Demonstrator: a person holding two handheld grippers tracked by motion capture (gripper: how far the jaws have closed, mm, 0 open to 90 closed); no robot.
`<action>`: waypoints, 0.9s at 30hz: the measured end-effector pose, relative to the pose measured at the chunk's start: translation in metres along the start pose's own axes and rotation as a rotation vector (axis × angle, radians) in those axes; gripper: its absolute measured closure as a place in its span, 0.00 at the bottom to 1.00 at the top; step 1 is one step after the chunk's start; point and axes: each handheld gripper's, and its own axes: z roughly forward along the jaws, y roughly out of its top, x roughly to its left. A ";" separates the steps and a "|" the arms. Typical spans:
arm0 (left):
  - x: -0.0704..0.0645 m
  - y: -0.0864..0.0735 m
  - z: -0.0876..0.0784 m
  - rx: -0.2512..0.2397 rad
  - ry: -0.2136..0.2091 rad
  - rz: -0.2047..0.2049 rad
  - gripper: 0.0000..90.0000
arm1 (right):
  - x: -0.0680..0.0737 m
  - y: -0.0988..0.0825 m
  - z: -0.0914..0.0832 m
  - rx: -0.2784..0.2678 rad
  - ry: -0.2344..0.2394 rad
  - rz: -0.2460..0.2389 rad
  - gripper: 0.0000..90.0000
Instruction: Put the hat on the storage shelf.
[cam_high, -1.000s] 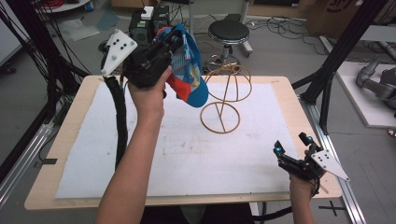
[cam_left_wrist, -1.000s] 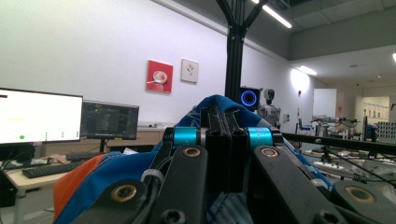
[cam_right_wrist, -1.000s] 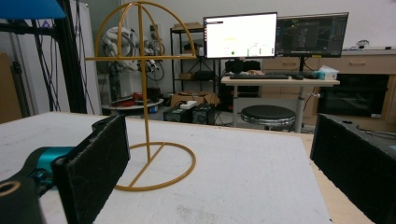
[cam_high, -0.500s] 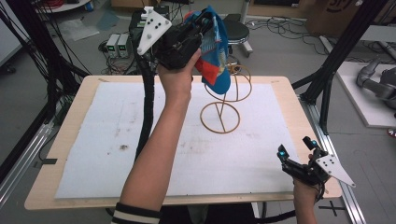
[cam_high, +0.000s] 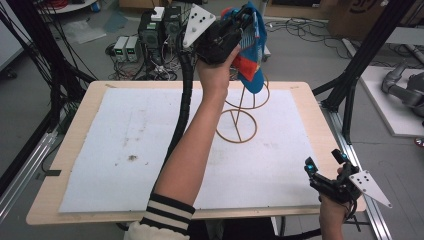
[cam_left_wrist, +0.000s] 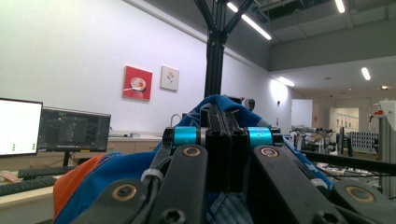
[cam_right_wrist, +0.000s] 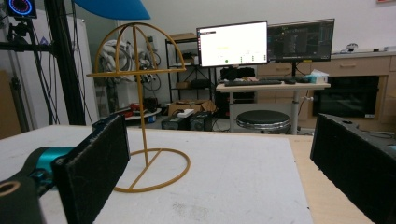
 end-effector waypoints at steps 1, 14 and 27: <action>0.001 -0.003 0.002 0.007 0.002 0.002 0.99 | -0.001 0.000 -0.001 -0.002 0.001 -0.002 0.05; 0.014 -0.028 0.003 0.097 0.026 0.033 0.99 | -0.001 0.001 0.000 -0.007 0.009 -0.011 0.05; 0.038 -0.068 -0.014 0.159 0.053 0.003 0.99 | 0.000 0.000 0.001 0.000 0.015 -0.008 0.05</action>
